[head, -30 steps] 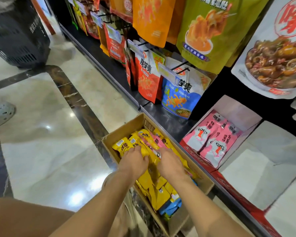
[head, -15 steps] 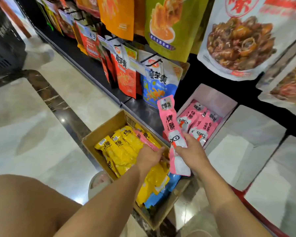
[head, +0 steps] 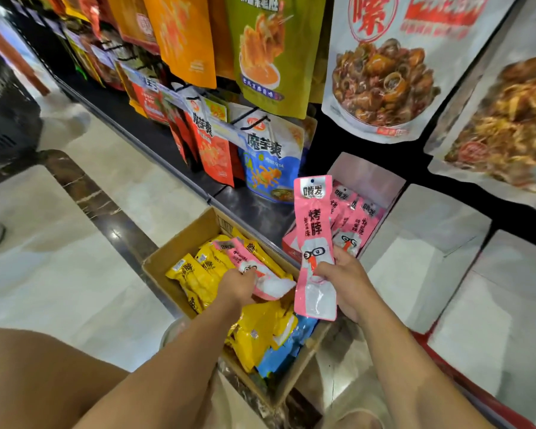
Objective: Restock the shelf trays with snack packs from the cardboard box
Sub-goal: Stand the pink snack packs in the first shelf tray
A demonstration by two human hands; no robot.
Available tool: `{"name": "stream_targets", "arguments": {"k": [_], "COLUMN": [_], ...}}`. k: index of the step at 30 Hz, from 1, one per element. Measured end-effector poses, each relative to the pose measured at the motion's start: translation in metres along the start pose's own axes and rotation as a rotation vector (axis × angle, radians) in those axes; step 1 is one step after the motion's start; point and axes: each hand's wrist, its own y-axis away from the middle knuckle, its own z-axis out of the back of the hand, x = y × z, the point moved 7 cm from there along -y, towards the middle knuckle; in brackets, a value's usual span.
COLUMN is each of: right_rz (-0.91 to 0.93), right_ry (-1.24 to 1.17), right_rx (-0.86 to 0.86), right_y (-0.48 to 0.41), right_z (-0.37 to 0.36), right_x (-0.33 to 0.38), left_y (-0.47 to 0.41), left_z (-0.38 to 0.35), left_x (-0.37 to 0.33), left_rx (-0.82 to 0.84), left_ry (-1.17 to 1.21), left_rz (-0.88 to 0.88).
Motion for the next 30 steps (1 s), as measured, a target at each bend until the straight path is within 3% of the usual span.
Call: {"name": "stream_targets", "arguments": {"k": [4,9,13,23,30], "right_rz": [-0.015,-0.003,0.021,0.019,0.044], "right_ry": [-0.139,-0.302,-0.355,-0.410,-0.464], "right_rx": [-0.011,-0.046,-0.072,-0.178,-0.291], "right_y": [0.008,0.014,0.017,0.014,0.005], "right_z": [0.001,0.006,0.014,0.062,0.111], "right_x": [-0.002,0.001,0.004,0.003,0.004], "left_y": [0.012,0.013,0.020,0.039,0.009], "left_z": [0.026,0.052,0.052,-0.020,-0.085], "left_x": [0.009,0.022,0.005,-0.063,-0.087], "left_rx": [0.008,-0.038,0.000,0.165,0.207], "left_ry": [0.189,0.218,0.165,0.140,-0.100], "left_rz": [0.034,0.015,-0.099,-0.302,-0.385]}}
